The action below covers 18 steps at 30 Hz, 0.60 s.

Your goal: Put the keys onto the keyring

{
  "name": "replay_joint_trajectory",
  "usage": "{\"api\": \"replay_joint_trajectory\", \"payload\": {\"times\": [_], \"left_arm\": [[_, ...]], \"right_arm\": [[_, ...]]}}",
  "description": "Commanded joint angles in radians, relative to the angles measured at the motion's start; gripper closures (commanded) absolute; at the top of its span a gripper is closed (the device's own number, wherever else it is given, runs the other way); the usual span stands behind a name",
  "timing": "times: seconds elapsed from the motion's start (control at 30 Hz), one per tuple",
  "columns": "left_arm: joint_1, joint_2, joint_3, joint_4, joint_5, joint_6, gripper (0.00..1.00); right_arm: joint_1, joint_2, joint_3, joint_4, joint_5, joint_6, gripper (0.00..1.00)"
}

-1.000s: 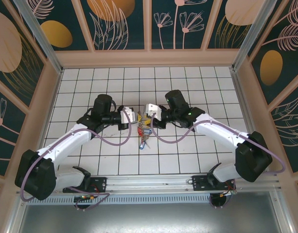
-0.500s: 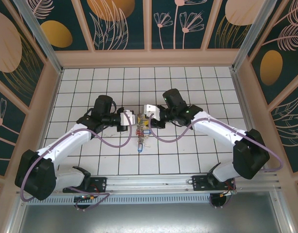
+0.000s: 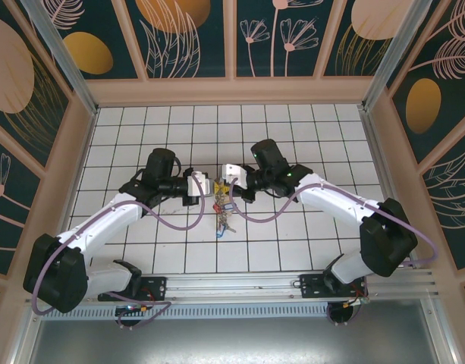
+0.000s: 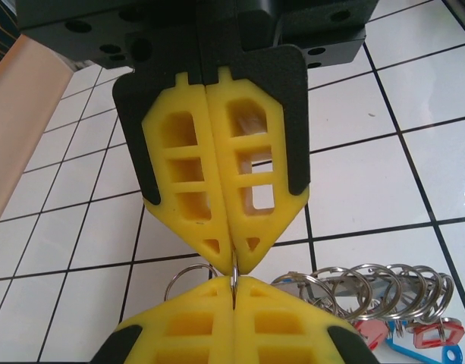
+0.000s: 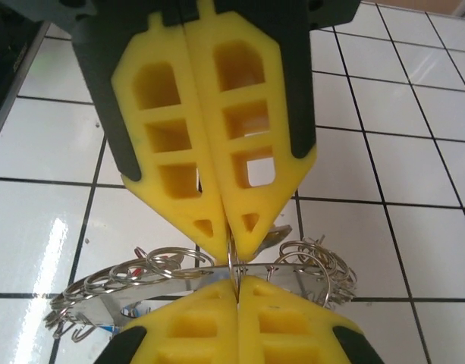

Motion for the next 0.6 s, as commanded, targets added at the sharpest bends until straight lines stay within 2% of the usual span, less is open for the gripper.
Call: {"api": "replay_joint_trajectory", "payload": {"times": [0.0, 0.13, 0.4, 0.57], "left_arm": [[0.000, -0.017, 0.033, 0.055, 0.037, -0.028, 1.00], [0.003, -0.044, 0.015, 0.064, 0.020, -0.051, 0.84], [0.011, -0.087, -0.031, 0.073, 0.013, -0.074, 0.76], [0.012, -0.081, -0.038, 0.134, 0.009, -0.126, 0.75]], "right_arm": [[0.005, -0.019, -0.013, 0.074, -0.033, -0.001, 1.00], [-0.017, -0.089, -0.105, 0.249, -0.061, 0.081, 1.00], [-0.048, -0.173, -0.247, 0.599, -0.147, 0.334, 1.00], [-0.048, -0.175, -0.283, 0.666, -0.143, 0.368, 1.00]]}}
